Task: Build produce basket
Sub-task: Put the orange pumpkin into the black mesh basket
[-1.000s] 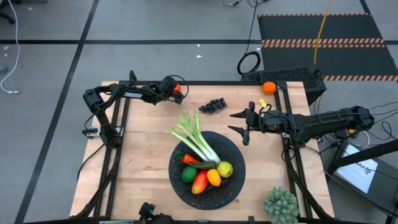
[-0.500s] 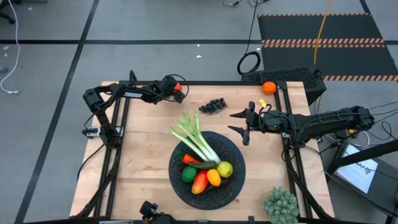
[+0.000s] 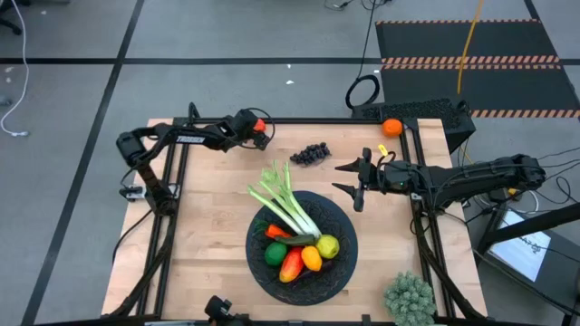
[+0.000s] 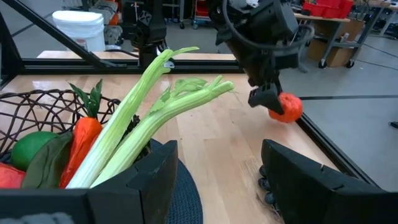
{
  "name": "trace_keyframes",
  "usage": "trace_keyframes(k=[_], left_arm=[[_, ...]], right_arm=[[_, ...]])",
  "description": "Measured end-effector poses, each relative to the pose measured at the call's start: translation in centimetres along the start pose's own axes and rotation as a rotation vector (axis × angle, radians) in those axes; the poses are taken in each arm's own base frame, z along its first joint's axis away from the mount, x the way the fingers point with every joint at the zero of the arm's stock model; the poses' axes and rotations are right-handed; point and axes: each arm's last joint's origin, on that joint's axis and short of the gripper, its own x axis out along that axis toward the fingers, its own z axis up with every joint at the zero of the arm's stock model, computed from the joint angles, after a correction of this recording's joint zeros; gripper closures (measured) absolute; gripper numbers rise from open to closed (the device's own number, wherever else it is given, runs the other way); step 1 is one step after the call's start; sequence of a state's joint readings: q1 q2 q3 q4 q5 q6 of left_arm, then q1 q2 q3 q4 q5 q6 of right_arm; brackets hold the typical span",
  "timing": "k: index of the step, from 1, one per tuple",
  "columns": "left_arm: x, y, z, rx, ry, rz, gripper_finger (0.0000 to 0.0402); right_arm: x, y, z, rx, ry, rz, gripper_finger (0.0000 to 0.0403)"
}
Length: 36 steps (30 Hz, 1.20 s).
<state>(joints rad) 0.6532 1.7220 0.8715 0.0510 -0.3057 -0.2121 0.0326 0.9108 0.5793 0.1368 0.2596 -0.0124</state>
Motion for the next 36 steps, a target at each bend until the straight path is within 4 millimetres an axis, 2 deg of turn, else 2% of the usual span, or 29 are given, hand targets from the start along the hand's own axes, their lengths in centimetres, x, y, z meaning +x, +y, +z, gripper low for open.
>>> trace_keyframes(k=[11,17,22,29,36], left_arm=[[-5.8,-0.7,1.8,0.026,-0.061,-0.061,0.0105],[-9.2,-1.5,1.8,0.055,-0.076,-0.116,0.0100],[-12.3,-2.6,1.8,0.066,-0.126,-0.189,0.0105],[-17.7,-4.1,1.6,0.065,-0.232,-0.346,0.0100],[-23.5,-5.6,0.4,0.266,-0.393,-0.527,0.0107]], right_arm=[[0.0,0.1,-0.1,0.003,0.014,0.004,0.0177],[0.0,0.1,-0.2,0.052,0.018,0.008,0.0177],[0.0,0.3,-0.2,0.105,0.021,0.085,0.0177],[-0.2,1.2,-0.2,0.141,0.025,0.150,0.0177],[-0.6,2.2,-0.1,0.139,0.023,0.201,0.0177]])
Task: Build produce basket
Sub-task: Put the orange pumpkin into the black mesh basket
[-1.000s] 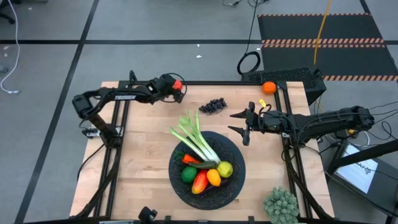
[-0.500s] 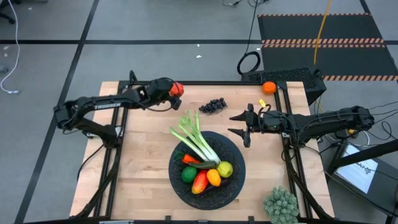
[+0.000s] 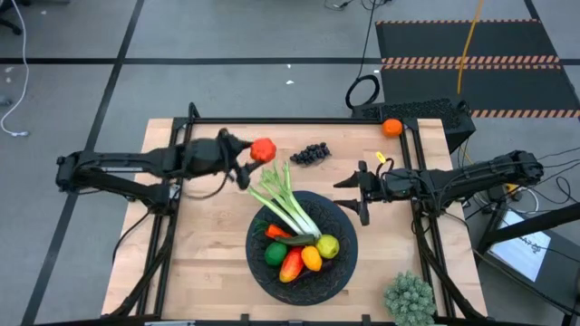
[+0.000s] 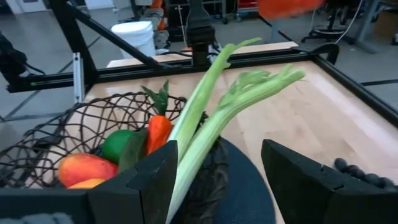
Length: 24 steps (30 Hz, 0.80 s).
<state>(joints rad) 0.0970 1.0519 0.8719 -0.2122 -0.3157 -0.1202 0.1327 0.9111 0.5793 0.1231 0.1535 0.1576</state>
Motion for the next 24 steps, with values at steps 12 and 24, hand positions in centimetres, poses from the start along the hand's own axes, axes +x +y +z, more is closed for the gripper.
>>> trace_keyframes(k=[12,24], left_arm=[[-3.2,-6.8,0.7,0.546,-0.238,-0.061,0.0108],[-5.6,-9.6,0.8,0.971,-0.400,-0.110,0.0108]], right_arm=[[0.7,1.5,-0.6,0.048,0.021,0.059,0.0177],[1.6,1.9,-0.3,-0.025,-0.043,0.073,0.0177]])
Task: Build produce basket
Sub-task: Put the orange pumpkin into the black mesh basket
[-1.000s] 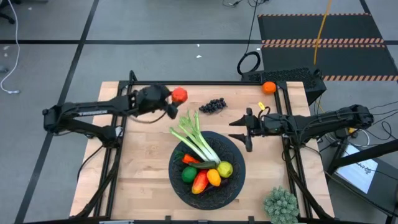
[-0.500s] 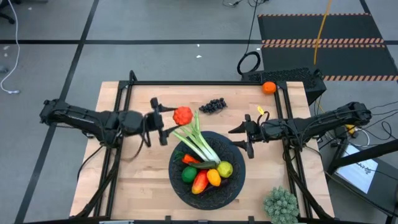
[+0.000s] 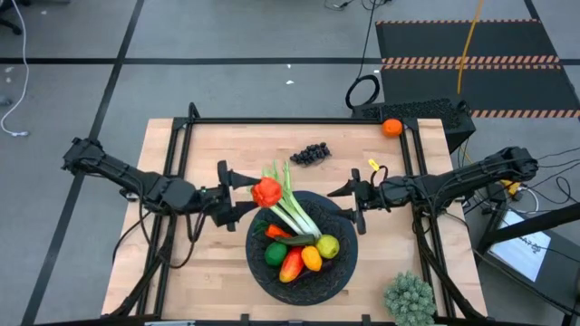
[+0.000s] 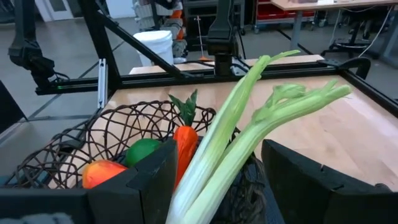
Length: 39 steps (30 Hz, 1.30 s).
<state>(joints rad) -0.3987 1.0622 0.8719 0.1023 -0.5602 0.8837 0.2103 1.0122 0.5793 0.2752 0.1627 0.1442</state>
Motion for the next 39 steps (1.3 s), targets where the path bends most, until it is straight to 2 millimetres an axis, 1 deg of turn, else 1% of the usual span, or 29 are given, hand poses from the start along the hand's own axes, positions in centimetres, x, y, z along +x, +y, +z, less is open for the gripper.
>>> trace_keyframes(k=[4,7,11,16,23,26,29,32,35,39], left_arm=[[-0.2,0.0,0.4,-0.041,-0.028,0.008,0.0101],[-0.3,-0.2,0.6,-0.100,-0.036,-0.003,0.0103],[-0.5,-0.4,0.9,-0.282,-0.053,-0.013,0.0108],[-0.8,-0.7,1.3,-0.529,-0.066,-0.038,0.0103],[-1.3,-1.1,1.8,-0.866,-0.075,-0.085,0.0106],[-1.6,-1.4,2.1,-0.974,-0.080,-0.111,0.0103],[-2.0,-1.8,2.6,-1.011,-0.089,-0.141,0.0103],[-2.2,-2.4,3.1,-1.003,-0.098,-0.171,0.0107],[-2.1,-3.5,3.4,-0.961,-0.081,-0.184,0.0111],[-1.2,-5.7,3.6,-0.897,-0.028,-0.195,0.0108]], right_arm=[[0.0,0.0,0.0,-0.007,0.001,-0.002,0.0177],[0.0,0.0,0.0,-0.011,0.001,-0.002,0.0177],[0.0,0.0,0.0,-0.010,-0.004,-0.002,0.0177],[0.0,0.0,0.0,-0.008,-0.005,-0.002,0.0177],[0.0,0.0,0.3,0.006,-0.033,0.005,0.0177],[0.0,0.1,0.5,0.009,-0.050,0.013,0.0177],[0.0,0.3,0.5,0.017,-0.052,0.019,0.0177],[0.0,0.3,0.5,0.036,-0.054,0.020,0.0177],[0.0,0.3,0.5,0.057,-0.054,0.021,0.0177],[-0.1,0.4,0.5,0.087,-0.049,0.026,0.0177]])
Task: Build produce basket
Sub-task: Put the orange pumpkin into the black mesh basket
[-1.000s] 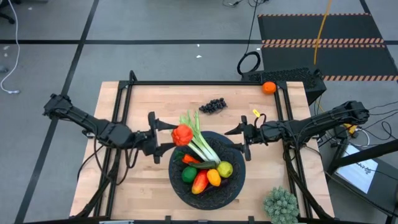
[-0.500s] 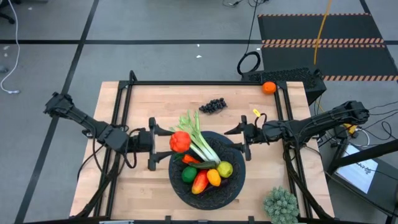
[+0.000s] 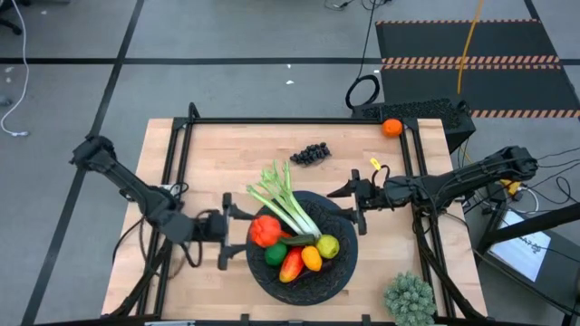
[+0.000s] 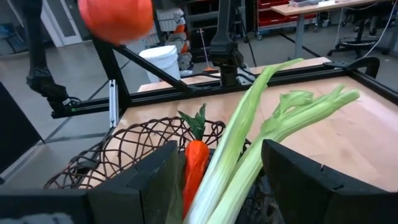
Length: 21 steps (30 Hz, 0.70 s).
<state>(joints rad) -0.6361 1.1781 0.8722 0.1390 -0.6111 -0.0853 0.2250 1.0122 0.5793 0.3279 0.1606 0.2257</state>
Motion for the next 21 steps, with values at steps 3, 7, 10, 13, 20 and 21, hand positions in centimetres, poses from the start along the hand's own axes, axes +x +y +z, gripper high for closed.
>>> trace_keyframes(k=[3,7,10,13,20,21], left_arm=[[1.1,-0.8,-1.2,0.017,0.043,0.002,0.0098],[2.4,-1.6,-2.5,0.024,0.075,0.006,0.0092],[3.3,-2.2,-3.2,0.033,0.075,0.007,0.0095],[4.2,-2.5,-4.1,0.044,0.087,0.013,0.0101],[5.4,-3.4,-6.1,0.080,0.143,0.008,0.0089],[5.5,-3.5,-6.3,0.085,0.150,0.008,0.0086]], right_arm=[[-0.1,0.4,-0.1,-0.002,0.001,0.002,0.0177],[-0.2,0.9,-0.2,-0.011,-0.006,-0.028,0.0177],[-0.2,1.0,-0.3,-0.013,-0.009,-0.041,0.0177],[-0.2,1.0,-0.3,-0.013,-0.009,-0.043,0.0177],[-0.2,1.0,-0.3,-0.022,-0.004,-0.045,0.0177],[-0.2,1.0,-0.3,-0.023,-0.001,-0.045,0.0177]])
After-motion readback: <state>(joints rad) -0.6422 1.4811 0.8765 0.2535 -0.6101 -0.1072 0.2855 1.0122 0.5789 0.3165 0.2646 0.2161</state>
